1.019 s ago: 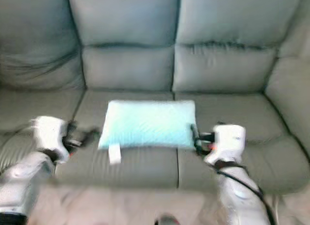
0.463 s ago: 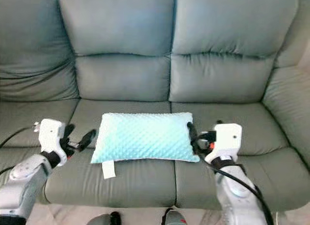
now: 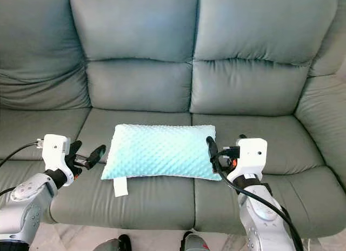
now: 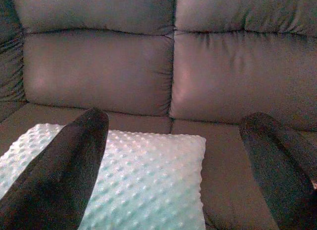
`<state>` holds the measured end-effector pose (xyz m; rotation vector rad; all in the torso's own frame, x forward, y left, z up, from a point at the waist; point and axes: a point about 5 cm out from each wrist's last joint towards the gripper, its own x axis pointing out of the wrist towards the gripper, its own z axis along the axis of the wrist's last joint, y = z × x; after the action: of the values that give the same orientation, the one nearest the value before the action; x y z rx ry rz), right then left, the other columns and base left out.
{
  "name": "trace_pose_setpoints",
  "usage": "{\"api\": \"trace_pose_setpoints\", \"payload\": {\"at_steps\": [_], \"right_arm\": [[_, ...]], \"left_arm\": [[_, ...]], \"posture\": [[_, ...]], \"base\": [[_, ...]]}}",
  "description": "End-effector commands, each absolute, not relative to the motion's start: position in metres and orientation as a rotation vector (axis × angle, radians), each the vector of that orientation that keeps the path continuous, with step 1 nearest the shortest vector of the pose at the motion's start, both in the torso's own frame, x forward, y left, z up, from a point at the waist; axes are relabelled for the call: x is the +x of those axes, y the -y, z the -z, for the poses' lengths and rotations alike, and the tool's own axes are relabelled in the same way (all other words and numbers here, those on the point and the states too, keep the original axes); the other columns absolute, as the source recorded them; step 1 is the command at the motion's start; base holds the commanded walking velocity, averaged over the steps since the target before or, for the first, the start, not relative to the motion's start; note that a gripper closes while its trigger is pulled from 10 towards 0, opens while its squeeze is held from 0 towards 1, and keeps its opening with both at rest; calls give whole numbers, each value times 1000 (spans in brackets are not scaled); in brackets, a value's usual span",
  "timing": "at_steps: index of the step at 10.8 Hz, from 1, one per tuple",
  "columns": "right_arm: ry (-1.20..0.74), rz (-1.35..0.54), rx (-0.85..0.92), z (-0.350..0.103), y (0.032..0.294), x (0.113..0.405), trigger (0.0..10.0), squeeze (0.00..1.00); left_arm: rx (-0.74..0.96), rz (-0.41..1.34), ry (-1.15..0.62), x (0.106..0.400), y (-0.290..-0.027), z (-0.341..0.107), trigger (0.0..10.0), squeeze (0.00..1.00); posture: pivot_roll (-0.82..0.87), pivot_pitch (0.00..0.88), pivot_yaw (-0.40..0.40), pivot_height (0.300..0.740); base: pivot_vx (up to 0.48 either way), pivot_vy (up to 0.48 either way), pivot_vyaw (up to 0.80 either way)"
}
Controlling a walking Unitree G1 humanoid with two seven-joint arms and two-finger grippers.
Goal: Move the pillow to the sofa
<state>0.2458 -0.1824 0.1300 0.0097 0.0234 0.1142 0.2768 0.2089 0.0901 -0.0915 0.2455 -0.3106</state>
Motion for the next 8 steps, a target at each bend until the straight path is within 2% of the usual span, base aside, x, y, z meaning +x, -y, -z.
{"api": "trace_pose_setpoints", "payload": {"at_steps": [1,8], "right_arm": [[-26,-109,12,-130,182,245,10000,0],[-25,-116,52,-130,177,244,10000,0]], "left_arm": [[-65,298,-257,276,-212,-90,10000,0],[-54,268,-295,275,-215,-83,10000,0]], "posture": [[-167,183,9,740],[-166,192,17,740]], "base": [[0,0,0],[0,0,0]]}}
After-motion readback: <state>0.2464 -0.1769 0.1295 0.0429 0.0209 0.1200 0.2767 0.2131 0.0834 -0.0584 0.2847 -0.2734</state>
